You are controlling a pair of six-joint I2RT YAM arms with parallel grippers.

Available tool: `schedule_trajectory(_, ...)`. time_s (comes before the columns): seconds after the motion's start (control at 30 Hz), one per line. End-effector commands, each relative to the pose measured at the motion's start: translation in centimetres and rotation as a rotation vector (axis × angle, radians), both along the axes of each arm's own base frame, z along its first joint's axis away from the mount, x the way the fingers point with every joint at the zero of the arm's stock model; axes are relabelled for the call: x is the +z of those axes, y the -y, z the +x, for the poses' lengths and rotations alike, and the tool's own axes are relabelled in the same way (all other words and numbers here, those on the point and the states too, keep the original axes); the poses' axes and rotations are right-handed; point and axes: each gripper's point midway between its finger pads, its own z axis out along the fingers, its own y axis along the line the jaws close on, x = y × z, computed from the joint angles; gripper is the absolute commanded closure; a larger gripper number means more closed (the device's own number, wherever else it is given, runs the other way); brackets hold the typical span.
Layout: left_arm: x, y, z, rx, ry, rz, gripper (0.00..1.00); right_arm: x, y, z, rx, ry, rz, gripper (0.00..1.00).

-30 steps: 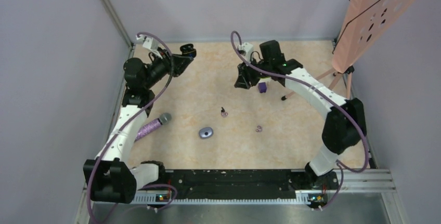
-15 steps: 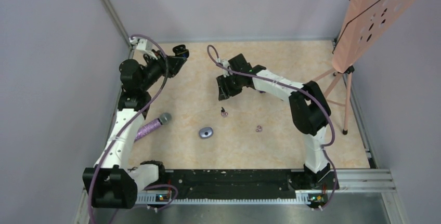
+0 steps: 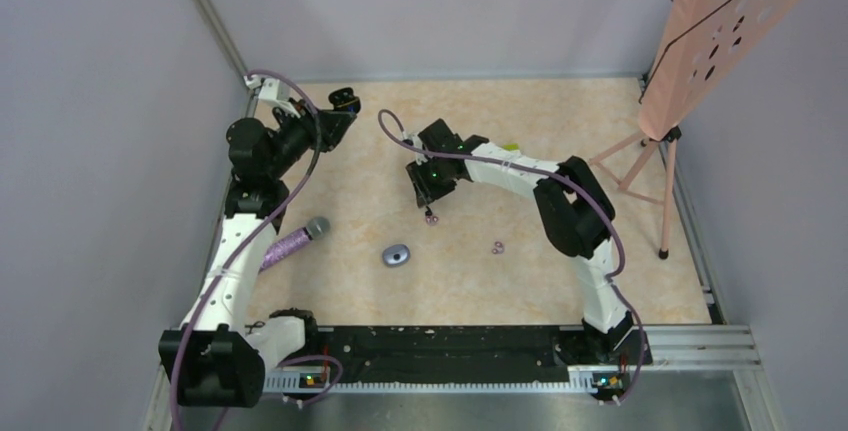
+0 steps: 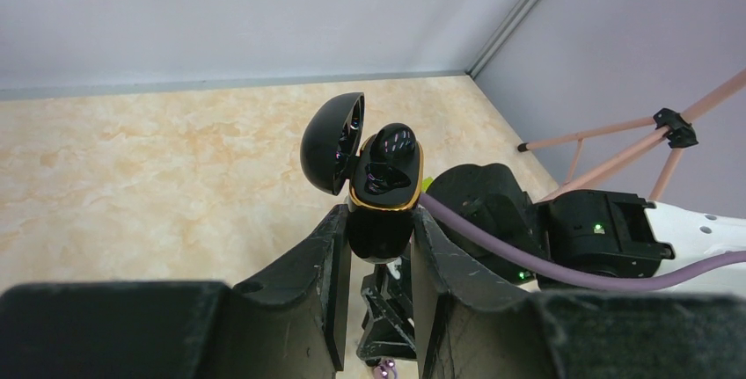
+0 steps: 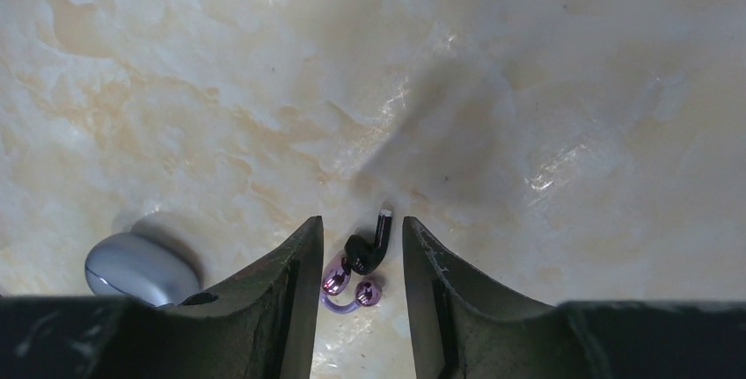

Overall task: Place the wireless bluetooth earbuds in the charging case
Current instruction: Move the earbud to the center of the board.

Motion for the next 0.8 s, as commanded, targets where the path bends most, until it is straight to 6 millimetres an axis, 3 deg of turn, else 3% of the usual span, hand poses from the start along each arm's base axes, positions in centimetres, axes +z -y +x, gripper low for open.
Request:
schedule_trajectory(0.0, 1.8, -0.3, -0.6, 0.012, 0.074, -0.013, 1.0, 0.3, -0.6, 0.0, 0.022, 0.043, -0.038, 0.62)
schedule_trajectory(0.77, 1.6, -0.1, -1.1, 0.002, 0.077, -0.047, 1.0, -2.6, 1.3, -1.5, 0.046, 0.059, -0.173, 0.67)
